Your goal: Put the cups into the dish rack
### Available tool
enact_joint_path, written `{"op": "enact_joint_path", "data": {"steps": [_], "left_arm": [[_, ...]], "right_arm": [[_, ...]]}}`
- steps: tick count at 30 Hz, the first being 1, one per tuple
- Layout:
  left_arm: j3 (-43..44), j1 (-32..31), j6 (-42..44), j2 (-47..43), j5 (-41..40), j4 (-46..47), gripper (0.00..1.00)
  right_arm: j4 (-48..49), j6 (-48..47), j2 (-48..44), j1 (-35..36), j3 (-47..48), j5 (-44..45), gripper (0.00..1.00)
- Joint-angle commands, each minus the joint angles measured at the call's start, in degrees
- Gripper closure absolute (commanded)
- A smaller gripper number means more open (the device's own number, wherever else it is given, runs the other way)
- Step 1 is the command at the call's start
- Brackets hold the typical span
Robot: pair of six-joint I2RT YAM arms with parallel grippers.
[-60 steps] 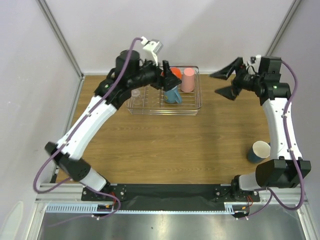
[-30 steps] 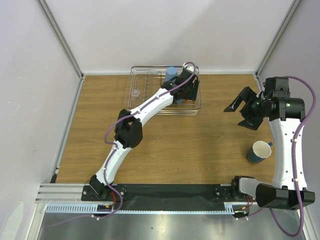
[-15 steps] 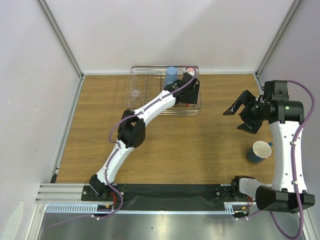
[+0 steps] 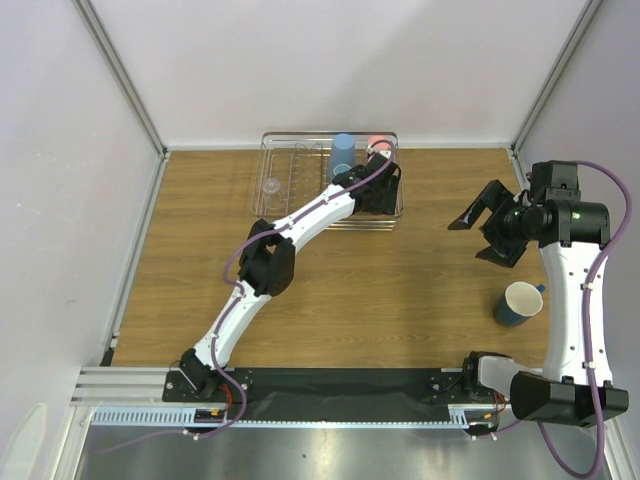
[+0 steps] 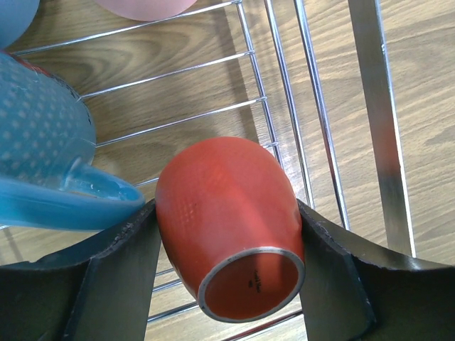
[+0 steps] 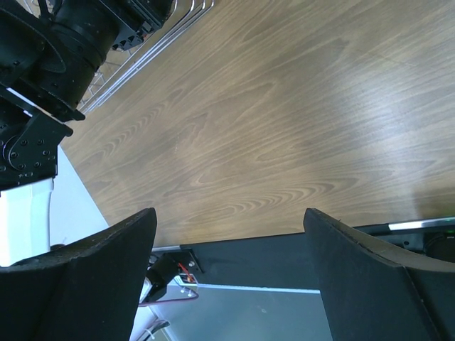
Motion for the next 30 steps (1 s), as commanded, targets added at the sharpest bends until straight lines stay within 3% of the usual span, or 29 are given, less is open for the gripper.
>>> {"op": "enact_joint_path", "data": {"steps": [1, 22, 30], "left_arm": [[2.8, -0.3, -1.0, 0.2, 0.1, 0.3, 1.00], [2.8, -0.2, -1.9, 1.8, 1.8, -0.3, 0.96], [2.9, -0.1, -2.9, 2.3, 2.5, -0.4, 0.88]], "right_arm": [[-7.8, -1.2, -0.9, -0.5, -0.3, -0.9, 0.09], [-6.6, -1.3, 0.3, -1.0, 0.0, -2.4, 0.09], [-6.6, -2.0, 0.8, -1.3, 0.5, -2.4, 0.09]]}}
